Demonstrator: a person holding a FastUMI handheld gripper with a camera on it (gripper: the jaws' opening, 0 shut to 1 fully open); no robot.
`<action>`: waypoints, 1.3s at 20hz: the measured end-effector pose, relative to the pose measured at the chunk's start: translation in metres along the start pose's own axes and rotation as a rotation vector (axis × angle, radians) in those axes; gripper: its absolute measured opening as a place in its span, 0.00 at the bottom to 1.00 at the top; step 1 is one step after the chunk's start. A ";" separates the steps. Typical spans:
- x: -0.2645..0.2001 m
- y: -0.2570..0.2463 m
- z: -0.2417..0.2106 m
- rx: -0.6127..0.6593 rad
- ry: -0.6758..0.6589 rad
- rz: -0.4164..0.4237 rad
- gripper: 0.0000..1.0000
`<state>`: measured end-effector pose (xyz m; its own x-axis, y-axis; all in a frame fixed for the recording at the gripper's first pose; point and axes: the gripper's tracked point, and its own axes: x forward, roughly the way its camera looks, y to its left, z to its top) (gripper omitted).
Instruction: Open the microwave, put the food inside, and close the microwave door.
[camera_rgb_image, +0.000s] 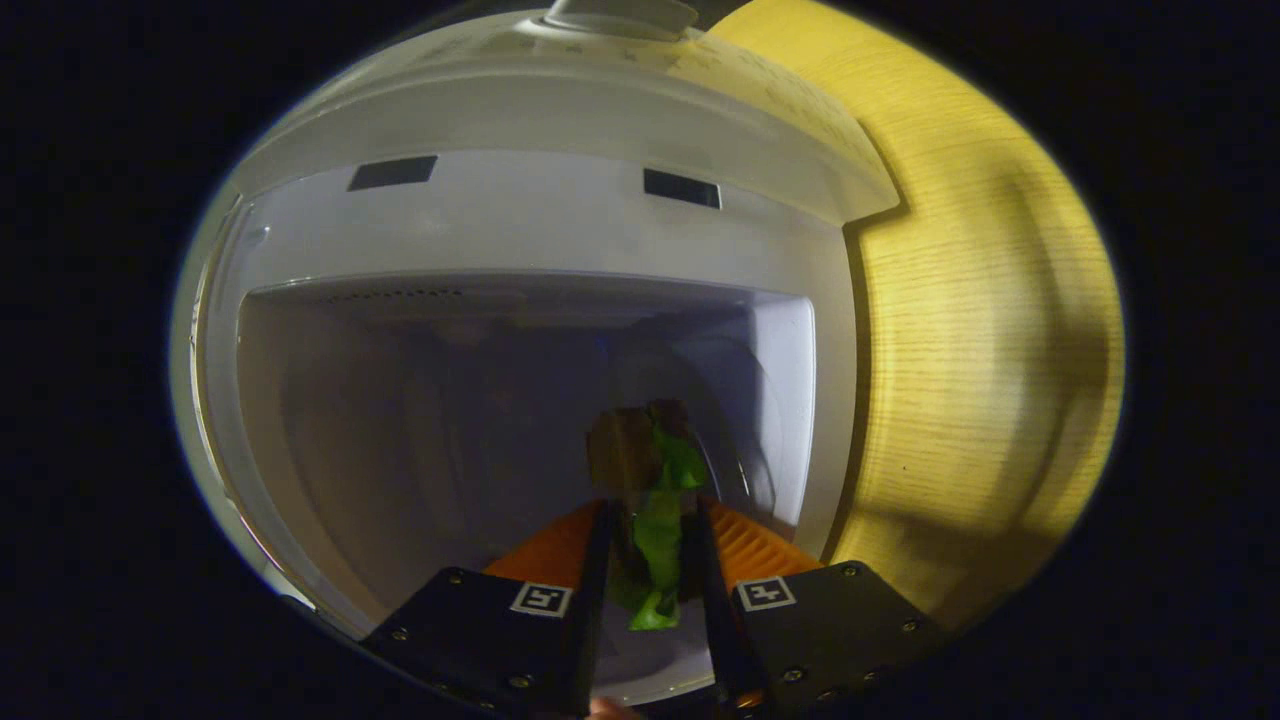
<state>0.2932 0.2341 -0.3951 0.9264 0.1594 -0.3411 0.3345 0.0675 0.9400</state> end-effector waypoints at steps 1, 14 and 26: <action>-0.004 0.006 -0.003 -0.022 0.025 0.010 0.53; -0.119 0.005 -0.016 -0.517 0.207 0.042 0.96; -0.300 0.050 0.010 -1.250 0.054 0.079 0.37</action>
<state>0.0341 0.1796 -0.2457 0.9182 0.2438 -0.3121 -0.1416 0.9381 0.3161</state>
